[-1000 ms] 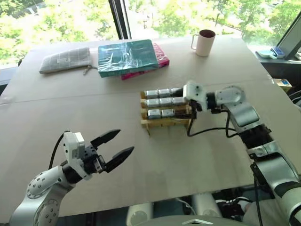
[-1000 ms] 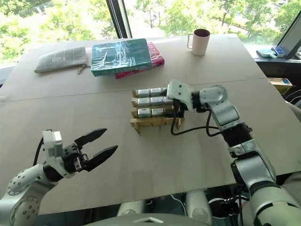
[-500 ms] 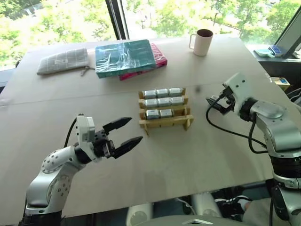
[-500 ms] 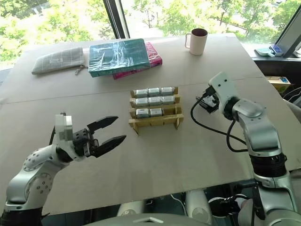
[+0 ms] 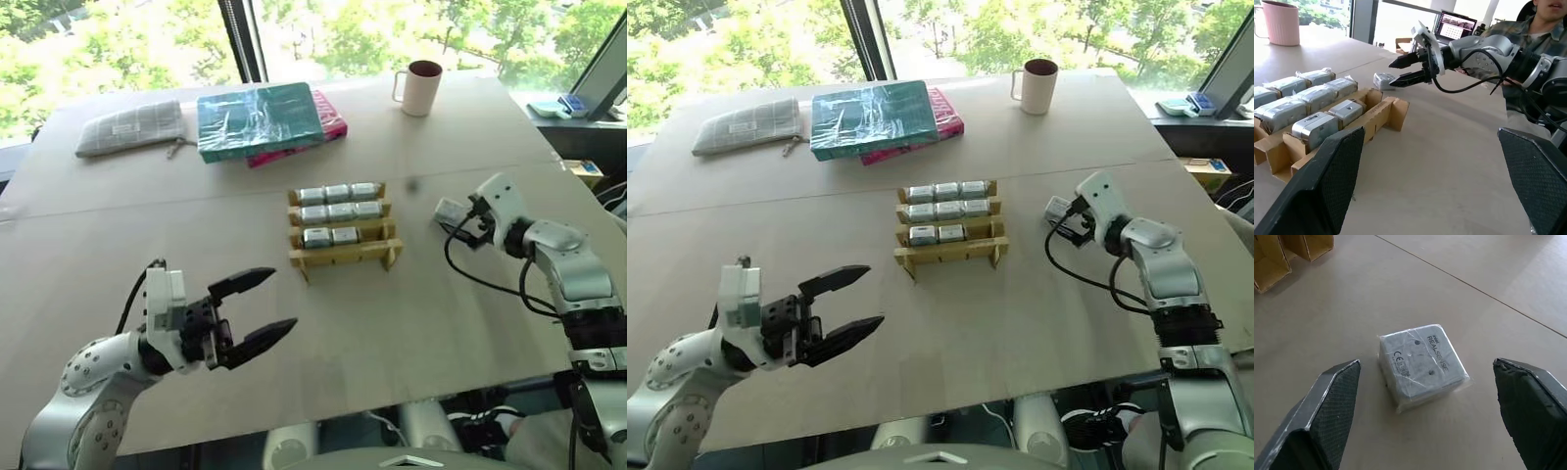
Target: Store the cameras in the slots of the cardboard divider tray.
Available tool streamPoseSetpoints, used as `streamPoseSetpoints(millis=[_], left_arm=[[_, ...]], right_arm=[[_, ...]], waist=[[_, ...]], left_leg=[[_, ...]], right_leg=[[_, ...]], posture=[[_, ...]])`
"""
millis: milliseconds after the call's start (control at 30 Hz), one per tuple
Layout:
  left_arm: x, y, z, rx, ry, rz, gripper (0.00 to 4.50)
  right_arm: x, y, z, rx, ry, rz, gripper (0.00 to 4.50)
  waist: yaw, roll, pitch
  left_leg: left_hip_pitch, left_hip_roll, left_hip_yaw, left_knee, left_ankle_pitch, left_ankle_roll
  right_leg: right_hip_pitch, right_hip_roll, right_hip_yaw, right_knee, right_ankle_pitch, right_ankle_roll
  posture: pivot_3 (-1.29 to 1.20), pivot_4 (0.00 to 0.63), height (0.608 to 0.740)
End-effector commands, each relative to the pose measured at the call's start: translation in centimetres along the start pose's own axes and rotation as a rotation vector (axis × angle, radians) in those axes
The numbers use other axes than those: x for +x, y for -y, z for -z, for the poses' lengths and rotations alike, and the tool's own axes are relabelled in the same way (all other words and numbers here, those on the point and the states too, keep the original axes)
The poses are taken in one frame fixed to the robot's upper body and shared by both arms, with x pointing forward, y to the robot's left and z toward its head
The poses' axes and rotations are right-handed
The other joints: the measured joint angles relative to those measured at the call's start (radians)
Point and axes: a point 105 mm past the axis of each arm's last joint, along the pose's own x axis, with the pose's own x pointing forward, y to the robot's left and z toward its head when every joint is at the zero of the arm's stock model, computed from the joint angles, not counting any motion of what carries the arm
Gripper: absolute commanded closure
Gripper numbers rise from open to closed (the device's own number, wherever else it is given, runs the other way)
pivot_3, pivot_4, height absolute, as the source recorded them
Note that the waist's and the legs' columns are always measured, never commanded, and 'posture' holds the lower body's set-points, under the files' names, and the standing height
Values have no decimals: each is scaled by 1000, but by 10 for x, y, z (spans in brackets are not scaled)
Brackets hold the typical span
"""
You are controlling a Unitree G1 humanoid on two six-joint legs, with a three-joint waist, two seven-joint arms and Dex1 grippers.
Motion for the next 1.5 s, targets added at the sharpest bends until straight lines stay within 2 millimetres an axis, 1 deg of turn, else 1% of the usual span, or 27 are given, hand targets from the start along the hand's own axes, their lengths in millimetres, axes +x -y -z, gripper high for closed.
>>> streamPoseSetpoints(millis=[33, 133, 200, 233, 300, 333, 367, 400, 433, 533, 600, 667, 700, 767, 833, 867, 900, 967, 1000, 1033, 1100, 1133, 1200, 1267, 1367, 1500], left_arm=[[0, 8, -11, 36, 29, 9, 0], [3, 19, -19, 44, 37, 11, 0], [2, 23, -23, 48, 40, 8, 0], [1, 24, -24, 50, 40, 5, 0], [0, 26, -27, 51, 42, 2, 0], [-1, 27, -28, 52, 43, 2, 0], [-2, 28, -29, 52, 44, 2, 0], [-2, 29, -30, 51, 45, 3, 0], [-3, 30, -31, 48, 47, 9, 0], [-2, 32, -32, 14, 34, -4, 0], [2, 30, -32, -39, 19, -44, 0], [8, 26, -34, -60, 14, -103, 0], [11, 20, -33, -85, -12, -143, 0], [19, 9, -31, -144, -54, -182, 0], [28, 7, -36, -268, -45, -135, 0], [37, 0, -41, -320, -21, -120, 0], [44, -5, -45, -353, -11, -113, 0], [74, -44, -45, -392, 4, -121, 0], [88, -57, -42, -407, -15, -123, 0], [103, -69, -41, -419, -14, -102, 0], [119, -83, -37, -447, -15, -72, 0], [124, -87, -34, -447, -24, -60, 0], [128, -91, -26, -441, -42, -24, 0], [128, -89, -21, -460, -39, 22, 0], [123, -82, -22, -514, -15, 93, 0], [110, -74, -25, -571, 7, 163, 0]], right_arm=[[8, 7, -10, -46, 30, -16, 194], [15, 7, -5, -39, 12, -42, 194], [17, 6, -1, -31, -1, -60, 194], [18, 6, -1, -32, -3, -65, 419], [19, 5, 1, -29, -7, -73, 1020], [19, 5, 1, -30, -8, -74, 1550], [19, 6, 1, -35, -7, -72, 1881], [19, 6, 1, -40, -4, -69, 2375], [19, 7, 1, -52, -2, -62, 2479], [14, 9, -4, -85, 22, -40, 2479], [5, 9, -14, -171, 62, -27, 2479], [-6, 3, -26, -267, 115, -31, 2479], [-13, -3, -36, -308, 157, -37, 2479], [-29, -21, -57, -401, 238, -77, 2479], [-42, -44, -73, -479, 293, -122, 2479], [-49, -60, -83, -503, 330, -155, 2479], [-54, -70, -89, -515, 354, -177, 2479], [-61, -88, -103, -533, 400, -204, 2479], [-63, -95, -109, -542, 420, -212, 2479], [-64, -106, -115, -554, 446, -234, 2479], [-64, -120, -122, -578, 473, -260, 2479], [-64, -125, -125, -593, 484, -269, 2479], [-62, -130, -132, -596, 506, -274, 2479], [-59, -131, -137, -601, 520, -275, 2479], [-56, -131, -141, -617, 522, -271, 2479], [-53, -126, -137, -621, 491, -255, 2479]], waist=[[0, 0, 0], [1, 0, 0], [2, 0, 0], [2, 0, 0], [2, 0, 0], [1, 0, 0], [1, 0, 0], [1, 0, 0], [1, 0, 0], [1, 0, 0], [4, 0, 0], [6, 0, 0], [9, 0, 0], [11, 1, 0], [11, 1, 1], [11, 2, 0], [13, 2, 0], [19, 3, 0], [26, 2, 1], [29, 0, 0], [29, -1, -1], [26, -1, -1], [20, -2, -1], [19, -2, 0], [21, -2, 0], [21, -2, 0]], left_leg=[[0, 0, 0, 0, 0, 0], [0, 0, 0, 0, 0, 0], [0, 0, 0, 0, 0, 0], [0, 0, 0, 0, 0, 0], [0, 0, 0, 0, 0, 0], [0, 0, 0, 0, 0, 0], [0, 0, 0, 0, 0, 0], [1, 0, 0, 0, 0, 0], [1, 0, 0, 1, 0, 0], [1, 0, 0, 1, 0, 0], [0, 0, 0, 1, 0, 0], [0, 0, -1, 1, 0, 0], [0, 0, 0, 1, 0, 0], [0, 0, -2, 0, 0, 0], [1, 0, -3, 1, 0, 0], [1, 1, -5, 1, 0, 0], [1, 1, -6, 1, 0, 0], [3, 1, -8, 2, 0, 0], [3, 0, -8, 3, 0, 0], [4, 0, -6, 5, 0, 0], [4, -1, -7, 6, 0, 0], [4, -1, -6, 6, 0, 0], [1, -1, -6, 5, 0, 0], [0, -1, -6, 3, 0, -1], [-1, -1, -7, 3, 0, -2], [-1, -1, -7, 3, 0, -1]], right_leg=[[0, 0, 0, 0, 0, 0], [0, 0, 0, 0, 0, -1], [0, 0, 0, 0, 1, -1], [0, 0, 1, 0, 1, -1], [0, 0, 1, 0, 1, -1], [0, 0, 0, 0, 1, -1], [0, 1, 0, 0, 1, -1], [0, 1, 0, 0, 0, -1], [1, 1, 1, 0, 0, 0], [1, 1, 1, 0, 0, 0], [0, 0, 0, 0, 0, -1], [0, 0, 1, 0, 0, -1], [0, 0, 1, 0, 0, -1], [0, 0, 1, 0, 0, 0], [0, 1, 1, 2, -1, 2], [1, 1, 1, 2, -1, 3], [1, 1, 1, 2, -1, 3], [3, 2, 0, 2, 0, 5], [4, 2, -1, 2, 0, 6], [7, 3, -4, 1, 0, 5], [9, 3, -4, 1, 0, 5], [9, 3, -3, -1, 1, 5], [7, 3, -2, -2, 3, 4], [6, 4, -2, -2, 4, 4], [5, 4, -3, -1, 4, 4], [5, 4, -3, -2, 3, 4]], posture=[[0, 150, 740], [0, 150, 740], [0, 150, 740], [0, 150, 740], [0, 150, 740], [0, 150, 740], [0, 150, 740], [0, 150, 740], [0, 150, 740], [0, 150, 740], [0, 150, 740], [0, 150, 740], [0, 150, 740], [0, 150, 740], [0, 150, 740], [0, 150, 740], [0, 150, 740], [0, 150, 740], [0, 150, 740], [0, 150, 740], [0, 150, 740], [0, 150, 740], [0, 150, 740], [0, 150, 740], [0, 150, 740], [0, 150, 740]])
